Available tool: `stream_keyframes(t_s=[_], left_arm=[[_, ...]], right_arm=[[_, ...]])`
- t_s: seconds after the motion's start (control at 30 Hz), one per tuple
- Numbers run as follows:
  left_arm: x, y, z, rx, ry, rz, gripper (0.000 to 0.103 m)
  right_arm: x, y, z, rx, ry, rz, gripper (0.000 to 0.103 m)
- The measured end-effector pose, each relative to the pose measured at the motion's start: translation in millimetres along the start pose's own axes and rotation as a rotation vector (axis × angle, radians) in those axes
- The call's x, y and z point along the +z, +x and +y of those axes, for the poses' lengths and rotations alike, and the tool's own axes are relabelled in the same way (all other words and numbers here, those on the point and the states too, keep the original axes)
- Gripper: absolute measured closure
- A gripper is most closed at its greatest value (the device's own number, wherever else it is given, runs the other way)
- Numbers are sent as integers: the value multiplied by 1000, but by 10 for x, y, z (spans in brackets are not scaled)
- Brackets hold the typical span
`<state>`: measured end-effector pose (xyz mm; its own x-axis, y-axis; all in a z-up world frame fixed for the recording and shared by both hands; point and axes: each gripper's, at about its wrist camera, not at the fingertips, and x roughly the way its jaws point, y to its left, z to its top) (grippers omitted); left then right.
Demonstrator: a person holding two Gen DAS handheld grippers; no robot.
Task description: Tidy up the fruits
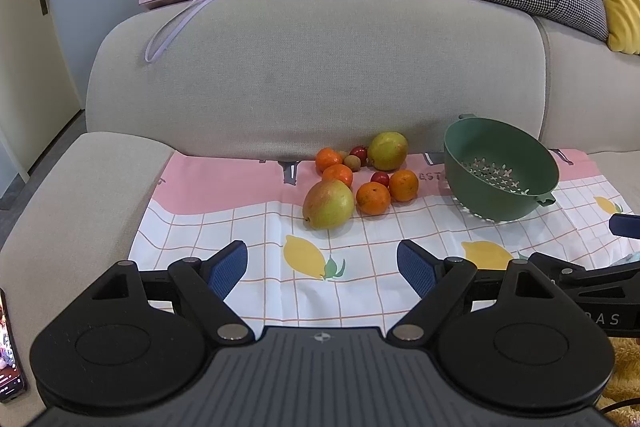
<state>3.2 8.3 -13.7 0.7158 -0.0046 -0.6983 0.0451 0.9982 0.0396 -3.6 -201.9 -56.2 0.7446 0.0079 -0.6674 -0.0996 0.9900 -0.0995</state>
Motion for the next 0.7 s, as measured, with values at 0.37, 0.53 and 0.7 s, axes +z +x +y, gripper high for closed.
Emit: stream_keyframes(t_s=[0.37,0.53,0.7], left_arm=[[-10,9,1,1,-1,3,4],[-32,29,-9,0,1,8,4],[1,91,19,-23,1,9,4]], right_arm=[[1,0,2,0,0,1,4],[-3,23,7,2,-1,4,4],[0,68,-4,35,2,-20,4]])
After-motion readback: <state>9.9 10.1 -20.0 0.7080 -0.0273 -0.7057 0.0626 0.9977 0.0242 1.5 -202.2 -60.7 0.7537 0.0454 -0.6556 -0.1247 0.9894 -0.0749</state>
